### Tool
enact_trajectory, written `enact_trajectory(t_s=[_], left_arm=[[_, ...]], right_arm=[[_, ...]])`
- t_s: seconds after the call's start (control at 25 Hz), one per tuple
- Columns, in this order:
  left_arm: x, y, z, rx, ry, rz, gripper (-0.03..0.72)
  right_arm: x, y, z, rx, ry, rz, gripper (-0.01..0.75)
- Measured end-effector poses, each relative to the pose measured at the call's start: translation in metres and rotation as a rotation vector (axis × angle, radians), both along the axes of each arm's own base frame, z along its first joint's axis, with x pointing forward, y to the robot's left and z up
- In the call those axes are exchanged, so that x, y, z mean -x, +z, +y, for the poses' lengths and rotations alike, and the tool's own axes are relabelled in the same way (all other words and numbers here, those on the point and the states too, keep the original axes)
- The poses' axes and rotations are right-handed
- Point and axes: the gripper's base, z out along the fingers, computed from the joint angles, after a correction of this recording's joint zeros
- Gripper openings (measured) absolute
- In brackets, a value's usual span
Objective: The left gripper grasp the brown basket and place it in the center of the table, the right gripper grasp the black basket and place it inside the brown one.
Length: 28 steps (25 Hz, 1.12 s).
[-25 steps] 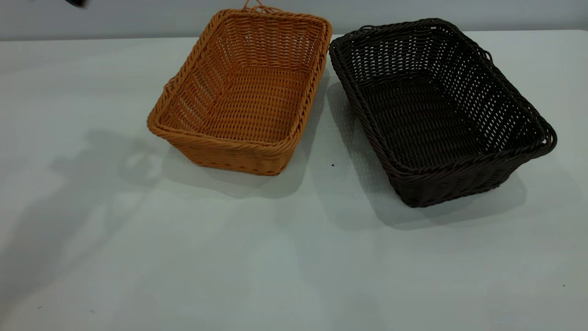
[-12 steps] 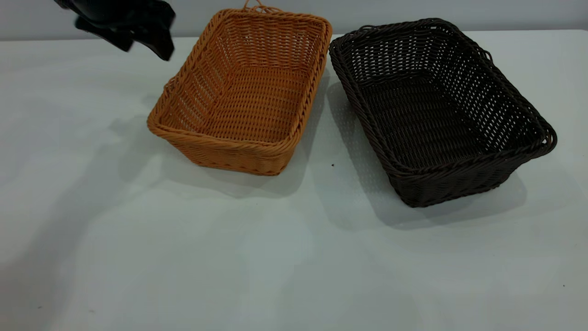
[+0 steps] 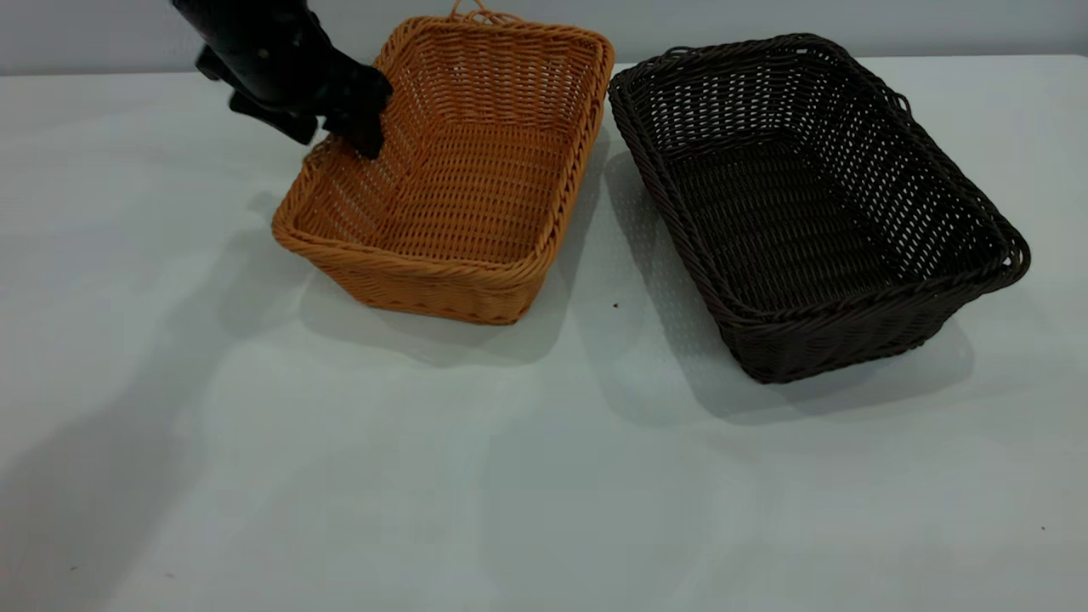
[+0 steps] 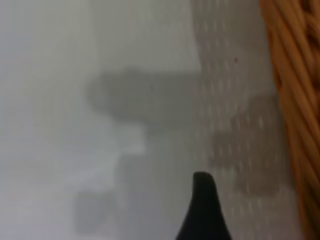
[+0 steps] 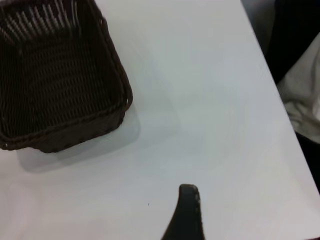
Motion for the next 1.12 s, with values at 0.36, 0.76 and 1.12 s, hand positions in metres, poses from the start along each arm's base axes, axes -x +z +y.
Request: enact_trajectory(t_s=[0.36, 0.76, 1.12], left_arm=[[-0.009, -0.021, -0.007, 0.027, 0.024, -0.011, 0.101], [-0.015, 0.038, -0.008, 0.028, -0.006, -0.092, 0.081], [-0.013, 0.119, -0.006, 0.031, -0.052, -0.244, 0.081]], right_arm=[[-0.078, 0.015, 0.006, -0.267, 0.026, 0.193, 0.572], [-0.167, -0.038, 0.015, -0.612, 0.018, 0.523, 0.572], [-0.217, -0.106, 0.020, -0.897, -0.147, 0.698, 0.572]])
